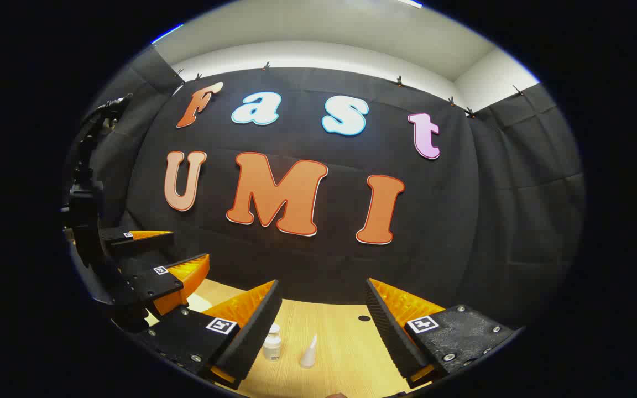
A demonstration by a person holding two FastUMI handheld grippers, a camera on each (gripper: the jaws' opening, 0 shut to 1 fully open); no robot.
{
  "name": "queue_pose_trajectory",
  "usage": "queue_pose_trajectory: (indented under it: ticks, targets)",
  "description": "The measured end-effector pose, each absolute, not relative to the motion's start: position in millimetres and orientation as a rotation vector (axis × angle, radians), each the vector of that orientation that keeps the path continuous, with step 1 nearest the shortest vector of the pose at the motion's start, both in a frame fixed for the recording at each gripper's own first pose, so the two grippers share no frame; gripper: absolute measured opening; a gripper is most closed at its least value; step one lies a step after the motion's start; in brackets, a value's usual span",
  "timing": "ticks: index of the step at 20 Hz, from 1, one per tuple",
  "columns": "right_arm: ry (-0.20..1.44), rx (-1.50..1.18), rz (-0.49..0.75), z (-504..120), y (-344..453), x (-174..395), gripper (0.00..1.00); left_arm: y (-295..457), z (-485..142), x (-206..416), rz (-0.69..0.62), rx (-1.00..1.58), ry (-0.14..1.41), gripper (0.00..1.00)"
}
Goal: First open the suitcase, pack the skin care products into it, and then close the suitcase.
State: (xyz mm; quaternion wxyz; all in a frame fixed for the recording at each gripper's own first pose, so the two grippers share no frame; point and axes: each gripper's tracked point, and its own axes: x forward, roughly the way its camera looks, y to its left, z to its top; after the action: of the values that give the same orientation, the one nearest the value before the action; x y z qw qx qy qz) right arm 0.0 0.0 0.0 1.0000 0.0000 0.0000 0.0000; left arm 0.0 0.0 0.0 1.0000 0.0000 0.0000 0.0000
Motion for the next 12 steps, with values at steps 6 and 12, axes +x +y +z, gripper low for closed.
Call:
queue_pose_trajectory:
  ticks: [6, 12]
  targets:
    - [0.014, -0.003, 0.073, -13, 6, 7, 0.96, 4, -3, -2, 0.041, -0.005, 0.015, 1.00]
    - [0.015, 0.022, 0.161, -30, -9, 23, 0.96, 16, -2, -3, 0.139, 0.035, 0.005, 1.00]
